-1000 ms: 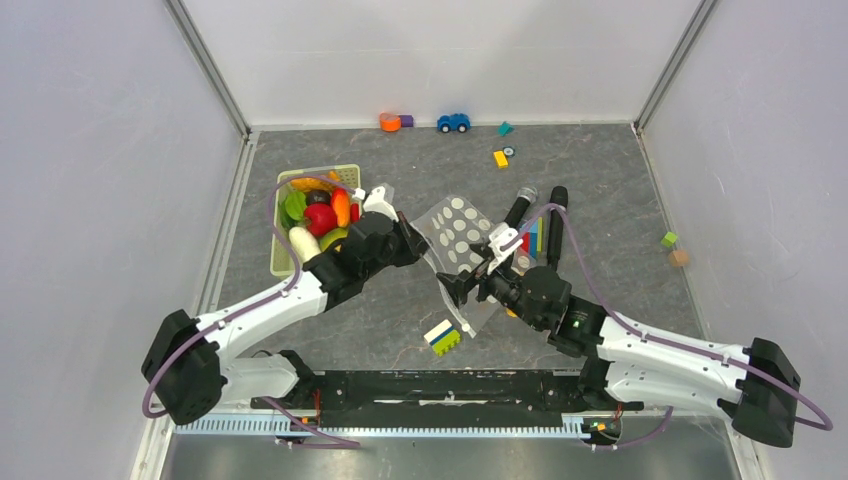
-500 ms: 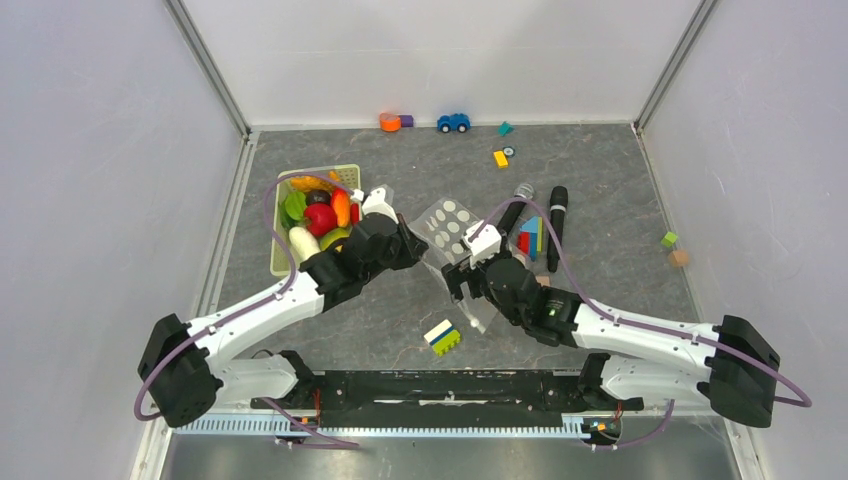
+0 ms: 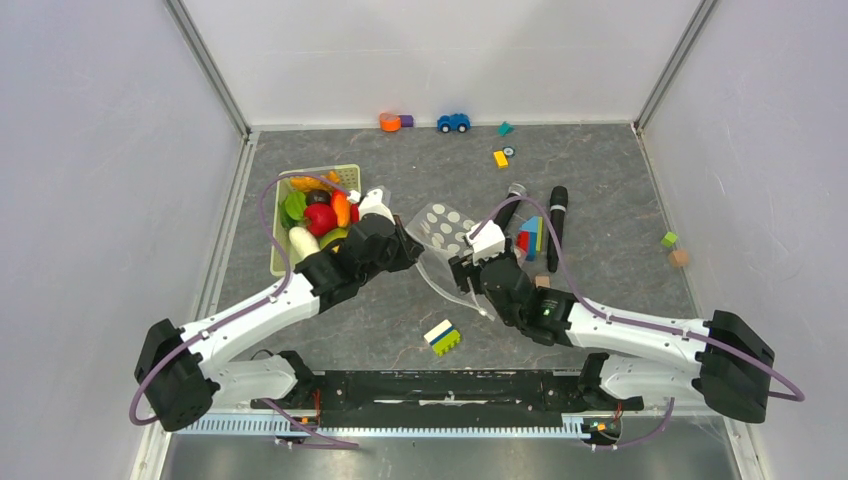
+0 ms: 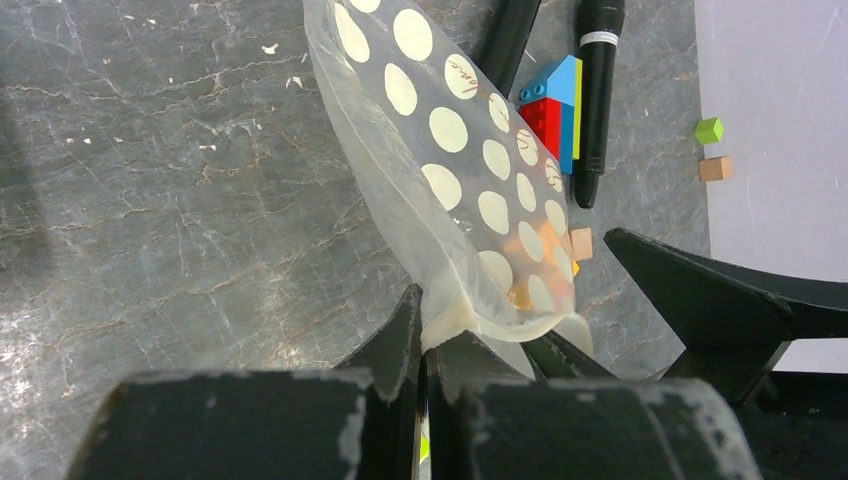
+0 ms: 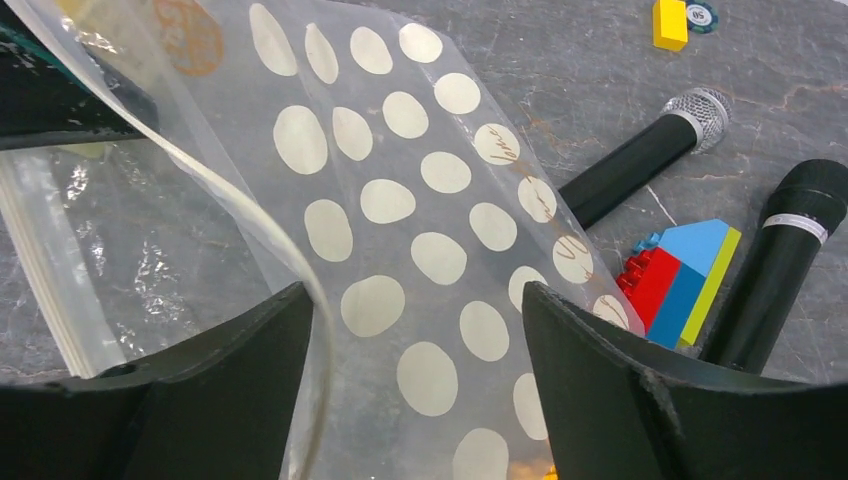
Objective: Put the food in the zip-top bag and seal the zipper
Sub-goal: Open the zipper of the food storage bag.
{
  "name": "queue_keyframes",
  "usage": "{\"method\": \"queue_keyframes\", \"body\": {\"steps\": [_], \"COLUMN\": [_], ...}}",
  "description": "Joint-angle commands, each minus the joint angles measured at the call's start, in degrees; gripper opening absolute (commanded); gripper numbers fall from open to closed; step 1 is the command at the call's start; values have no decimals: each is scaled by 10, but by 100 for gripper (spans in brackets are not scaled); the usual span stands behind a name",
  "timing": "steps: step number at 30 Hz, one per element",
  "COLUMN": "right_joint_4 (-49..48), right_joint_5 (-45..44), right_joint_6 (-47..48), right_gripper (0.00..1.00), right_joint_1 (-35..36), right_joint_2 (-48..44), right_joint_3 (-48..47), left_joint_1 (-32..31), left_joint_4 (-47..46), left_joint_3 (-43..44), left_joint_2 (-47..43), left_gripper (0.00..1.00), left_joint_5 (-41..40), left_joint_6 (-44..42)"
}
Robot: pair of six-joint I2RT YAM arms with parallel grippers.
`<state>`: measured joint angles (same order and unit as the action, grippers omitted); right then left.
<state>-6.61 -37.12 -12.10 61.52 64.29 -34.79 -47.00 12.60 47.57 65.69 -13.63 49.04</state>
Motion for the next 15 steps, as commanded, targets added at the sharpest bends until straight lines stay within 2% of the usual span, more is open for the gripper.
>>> {"method": "queue_keyframes", "body": {"steps": [1, 3, 5, 8, 13, 15], "right_joint_4": [-40, -53, -70, -82, -65, -44], "right_joint_5": [-43, -54, -60, -73, -111, -139], "right_joint_6": [35, 53, 70, 92, 100, 92], "right_gripper": [76, 49, 27, 0, 0, 0], "right_joint_1": [3, 4, 4, 3, 3, 3], "right_joint_2": [4, -1, -8, -18, -26, -32], "right_joint_3": [-10, -33, -51, -76, -107, -122], "left_joint_1": [-3, -3, -3, -3, -3, -3], "left_joint_4": [17, 25, 36, 54, 91, 114], "left_joint_3": [36, 40, 45, 51, 56, 57], "left_joint_2": [-17, -18, -20, -29, -49, -56], "left_gripper": [2, 2, 3, 5, 10, 17], "left_joint_5": [-26, -33, -37, -49, -83, -104], "left_joint_6": [-10, -14, -19, -31, -55, -68]}}
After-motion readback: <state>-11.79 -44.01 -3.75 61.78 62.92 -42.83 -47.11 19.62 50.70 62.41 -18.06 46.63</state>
